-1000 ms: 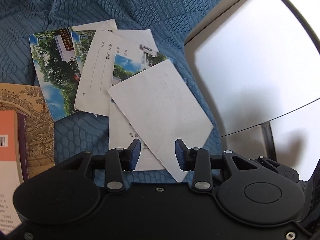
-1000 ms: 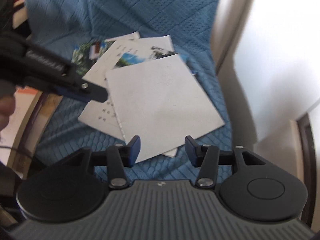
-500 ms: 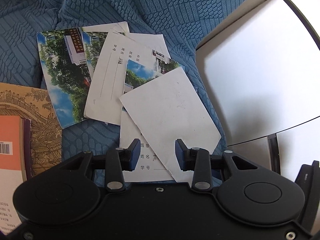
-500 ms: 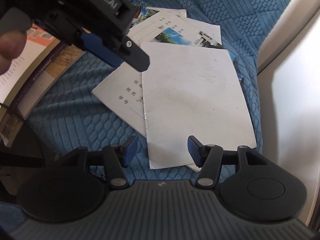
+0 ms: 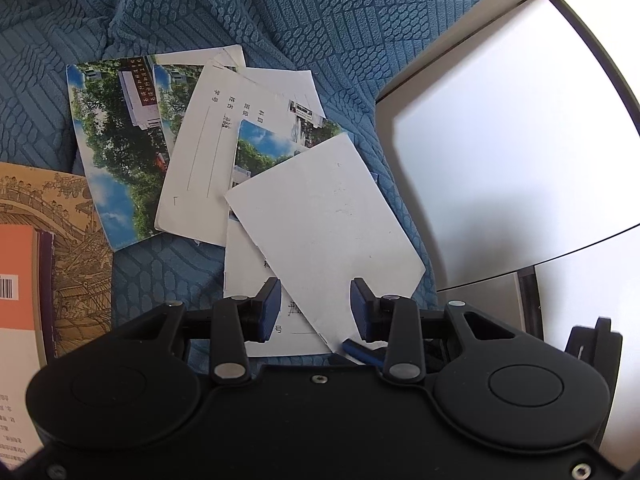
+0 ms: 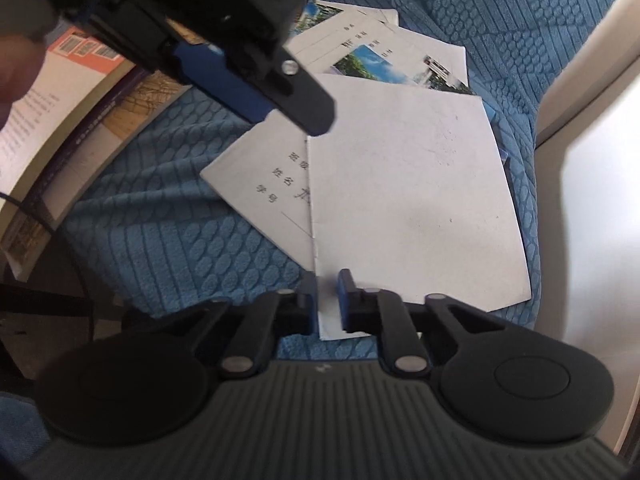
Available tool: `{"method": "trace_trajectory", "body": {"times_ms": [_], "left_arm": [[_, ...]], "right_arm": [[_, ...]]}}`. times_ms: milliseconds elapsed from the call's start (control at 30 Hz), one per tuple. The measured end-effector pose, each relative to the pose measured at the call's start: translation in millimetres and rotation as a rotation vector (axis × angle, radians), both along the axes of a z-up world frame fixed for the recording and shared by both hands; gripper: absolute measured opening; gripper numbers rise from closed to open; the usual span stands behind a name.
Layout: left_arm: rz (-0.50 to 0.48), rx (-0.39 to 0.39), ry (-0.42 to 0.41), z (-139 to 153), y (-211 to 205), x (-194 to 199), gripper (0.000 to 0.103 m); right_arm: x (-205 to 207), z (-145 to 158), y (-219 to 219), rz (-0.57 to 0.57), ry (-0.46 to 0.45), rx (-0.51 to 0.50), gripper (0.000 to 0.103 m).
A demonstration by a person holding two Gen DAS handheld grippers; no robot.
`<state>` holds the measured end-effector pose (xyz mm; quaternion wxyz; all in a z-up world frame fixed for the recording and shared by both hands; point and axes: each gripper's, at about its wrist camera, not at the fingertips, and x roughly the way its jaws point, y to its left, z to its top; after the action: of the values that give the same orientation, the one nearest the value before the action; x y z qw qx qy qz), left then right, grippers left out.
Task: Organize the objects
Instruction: 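Close the right gripper on the white sheet's edge while the left gripper pinches it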
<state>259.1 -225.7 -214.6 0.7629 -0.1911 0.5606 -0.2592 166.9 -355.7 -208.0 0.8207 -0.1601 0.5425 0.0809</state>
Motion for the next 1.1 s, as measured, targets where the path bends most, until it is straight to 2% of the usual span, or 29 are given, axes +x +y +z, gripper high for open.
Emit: {"method": "trace_trajectory", "body": {"times_ms": [200,267,400,567,700,800,867,967,1100], "left_arm": [[-0.005,-0.026,0.016,0,-2,0,0.035],[-0.002,-0.041,0.024,-1,-4,0,0.04],[0.019,-0.102,0.075,-10,-8,6,0.046],[0.047,-0.195,0.158,-26,-19,16,0.047],[0.06,-0.25,0.194,-36,-33,21,0.045],[0.075,-0.28,0.244,-49,-40,23,0.035],[0.094,-0.282,0.272,-58,-44,24,0.018],[0.113,-0.278,0.275,-64,-48,23,0.006],[0.091,-0.278,0.267,-62,-53,21,0.002]], "right_arm": [[-8,22,-3,-0.04,-0.083,0.004,0.004],[-10,32,-6,-0.054,-0.114,0.007,0.004],[-11,48,-10,-0.067,-0.162,0.008,0.004],[-10,57,-15,-0.069,-0.191,0.019,0.003],[-9,57,-16,-0.071,-0.197,0.027,0.003],[-12,58,-17,-0.076,-0.206,0.028,0.003],[-14,60,-20,-0.089,-0.21,0.046,0.004],[-20,63,-29,-0.128,-0.218,0.11,0.005],[-27,72,-49,-0.234,-0.21,0.228,0.006]]}}
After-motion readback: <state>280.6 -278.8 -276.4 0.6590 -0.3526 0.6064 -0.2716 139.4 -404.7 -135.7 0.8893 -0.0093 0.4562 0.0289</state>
